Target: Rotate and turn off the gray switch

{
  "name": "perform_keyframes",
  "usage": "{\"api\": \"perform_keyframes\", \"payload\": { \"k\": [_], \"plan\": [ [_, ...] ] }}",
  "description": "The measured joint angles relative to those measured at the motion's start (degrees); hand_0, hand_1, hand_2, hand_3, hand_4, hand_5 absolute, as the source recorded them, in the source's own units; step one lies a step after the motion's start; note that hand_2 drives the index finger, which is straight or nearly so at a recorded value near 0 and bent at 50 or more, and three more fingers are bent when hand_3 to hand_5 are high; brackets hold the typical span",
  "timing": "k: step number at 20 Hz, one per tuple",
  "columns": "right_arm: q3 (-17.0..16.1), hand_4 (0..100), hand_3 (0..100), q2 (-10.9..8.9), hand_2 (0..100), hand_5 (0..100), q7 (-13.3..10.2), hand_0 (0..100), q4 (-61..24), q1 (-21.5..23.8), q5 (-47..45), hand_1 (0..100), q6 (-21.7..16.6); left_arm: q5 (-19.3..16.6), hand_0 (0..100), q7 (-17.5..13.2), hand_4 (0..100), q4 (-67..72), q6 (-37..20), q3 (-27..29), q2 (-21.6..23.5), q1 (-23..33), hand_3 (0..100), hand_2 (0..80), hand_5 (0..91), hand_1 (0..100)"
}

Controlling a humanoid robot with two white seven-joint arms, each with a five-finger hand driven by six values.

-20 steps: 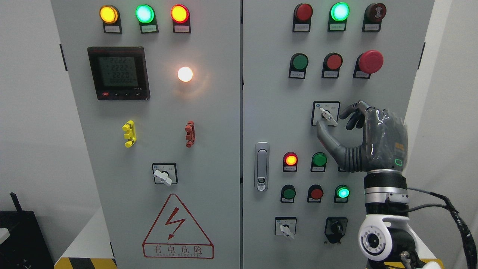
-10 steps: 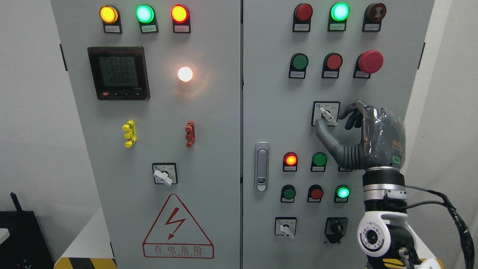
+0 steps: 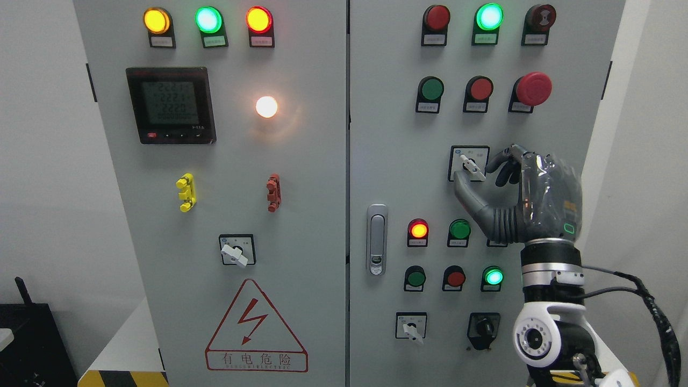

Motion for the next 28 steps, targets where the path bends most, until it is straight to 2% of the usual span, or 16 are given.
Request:
{"api": "perform_keyframes", "payload": {
  "k": [11, 28],
  "plan": [
    [0.09, 80, 81, 0.02, 60, 97, 0.07, 26, 0.35, -0.49, 0.02, 39, 0.0, 0.0, 12, -0.15, 0, 0.0, 0.0, 0.0, 0.0, 0.0, 0, 0.0, 0.0, 39],
    [0.24, 81, 84, 0.02, 63, 98, 0.08, 27, 1.15, -1.03, 0.0, 40, 0.09, 0.0, 12, -0.2, 0, 0.0, 0.0, 0.0, 0.0, 0.0, 0, 0.0, 0.0, 39]
  ]
}}
